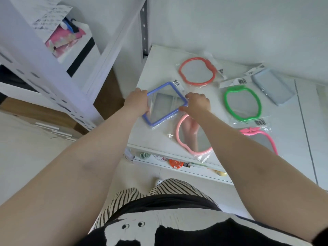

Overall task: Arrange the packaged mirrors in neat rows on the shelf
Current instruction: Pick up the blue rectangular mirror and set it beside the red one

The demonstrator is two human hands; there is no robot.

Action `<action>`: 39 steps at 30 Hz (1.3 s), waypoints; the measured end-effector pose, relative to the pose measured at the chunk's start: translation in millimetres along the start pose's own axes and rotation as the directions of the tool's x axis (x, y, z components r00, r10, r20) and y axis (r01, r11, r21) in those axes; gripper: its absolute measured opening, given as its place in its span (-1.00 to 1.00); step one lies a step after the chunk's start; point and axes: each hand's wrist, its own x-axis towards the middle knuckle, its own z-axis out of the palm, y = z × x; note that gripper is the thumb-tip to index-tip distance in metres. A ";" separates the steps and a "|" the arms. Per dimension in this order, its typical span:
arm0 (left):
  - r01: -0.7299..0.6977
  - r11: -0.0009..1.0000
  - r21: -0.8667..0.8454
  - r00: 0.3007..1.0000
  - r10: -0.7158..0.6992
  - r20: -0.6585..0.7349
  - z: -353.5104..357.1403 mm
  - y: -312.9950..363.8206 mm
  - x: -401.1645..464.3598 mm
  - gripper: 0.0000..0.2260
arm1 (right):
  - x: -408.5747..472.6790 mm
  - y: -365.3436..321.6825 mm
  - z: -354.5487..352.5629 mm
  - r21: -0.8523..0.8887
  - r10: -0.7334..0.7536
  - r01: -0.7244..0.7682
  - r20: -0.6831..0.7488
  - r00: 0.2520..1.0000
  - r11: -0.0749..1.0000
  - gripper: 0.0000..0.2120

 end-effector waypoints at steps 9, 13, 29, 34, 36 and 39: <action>0.230 0.878 -0.420 0.969 -0.168 0.179 -6.7 -11.0 4.7 -0.77 | -7.1 -30.0 9.0 0.061 0.079 -0.075 -0.055 0.995 0.995 -0.52; 0.309 0.697 -0.647 0.951 -0.242 0.194 -8.7 -3.1 -12.9 -0.63 | -21.8 -58.6 6.9 0.222 0.174 -0.153 -0.078 0.982 0.963 -0.38; 0.256 0.242 -0.936 0.965 -0.005 0.263 -23.9 38.1 -101.6 -0.73 | -168.7 -64.2 -5.1 0.894 0.666 -0.244 -0.078 0.742 0.376 -0.76; 0.339 0.319 -0.885 0.839 0.323 0.438 -13.9 81.8 -146.3 -0.64 | -247.2 -11.9 -5.6 0.923 0.814 -0.281 -0.054 0.579 0.262 -0.75; 0.354 0.360 -0.863 0.787 0.383 0.483 -7.4 98.9 -163.1 -0.65 | -273.8 7.4 -4.7 0.939 0.843 -0.272 -0.034 0.537 0.210 -0.74; 0.329 0.414 -0.849 0.767 0.408 0.496 8.2 127.6 -185.4 -0.65 | -306.0 34.3 -0.7 0.973 0.855 -0.212 0.037 0.517 0.086 -0.82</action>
